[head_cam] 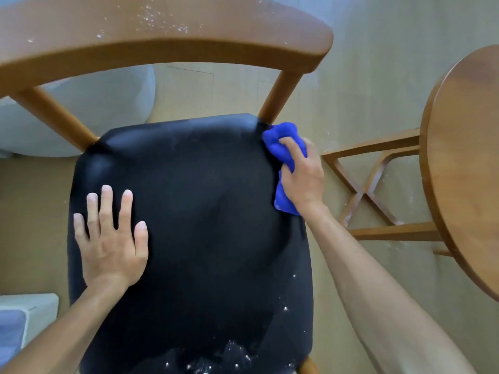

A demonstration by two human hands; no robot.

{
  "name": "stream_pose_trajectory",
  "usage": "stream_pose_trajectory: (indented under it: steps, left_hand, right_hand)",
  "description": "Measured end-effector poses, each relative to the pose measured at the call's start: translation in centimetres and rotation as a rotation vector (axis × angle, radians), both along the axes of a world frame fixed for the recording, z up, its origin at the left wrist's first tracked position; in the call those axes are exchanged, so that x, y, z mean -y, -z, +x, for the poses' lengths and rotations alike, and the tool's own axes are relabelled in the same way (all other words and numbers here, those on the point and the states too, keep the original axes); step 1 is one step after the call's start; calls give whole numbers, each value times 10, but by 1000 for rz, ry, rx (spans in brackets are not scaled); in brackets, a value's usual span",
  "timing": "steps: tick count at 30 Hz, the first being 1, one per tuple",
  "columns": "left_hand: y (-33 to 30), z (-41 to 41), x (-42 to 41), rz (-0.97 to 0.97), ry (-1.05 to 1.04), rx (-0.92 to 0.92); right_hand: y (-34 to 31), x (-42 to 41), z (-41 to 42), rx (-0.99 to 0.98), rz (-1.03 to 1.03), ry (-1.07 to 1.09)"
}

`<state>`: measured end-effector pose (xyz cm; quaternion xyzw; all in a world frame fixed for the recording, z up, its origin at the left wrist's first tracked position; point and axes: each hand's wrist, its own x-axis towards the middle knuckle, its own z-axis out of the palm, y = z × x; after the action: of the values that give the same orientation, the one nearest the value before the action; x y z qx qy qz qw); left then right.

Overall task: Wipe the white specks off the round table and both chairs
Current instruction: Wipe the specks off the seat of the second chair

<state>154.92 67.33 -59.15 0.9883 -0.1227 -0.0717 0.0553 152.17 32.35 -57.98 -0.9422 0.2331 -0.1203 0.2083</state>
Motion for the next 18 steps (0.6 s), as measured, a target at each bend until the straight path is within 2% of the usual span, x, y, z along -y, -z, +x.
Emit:
stream_pose_trajectory:
  steps: [2,3,7,10,13,18]
  left_hand:
    - [-1,0,0,1,3,-3]
    - [-1,0,0,1,2,-7]
    - [-4,1,0,12,0,-12]
    - [-5,2,1,18,13,-19]
    - [-5,2,0,23,23,-10]
    - [-5,2,1,32,36,1]
  right_hand:
    - [-3,-7,-5,-32,91,191]
    - [-6,-13,-17,-39,105,214]
    - [-20,-53,-119,-69,161,135]
    - [-25,-78,-173,-142,173,163]
    - [-27,-67,-133,-138,156,146]
    - [-17,-35,21,-109,-9,145]
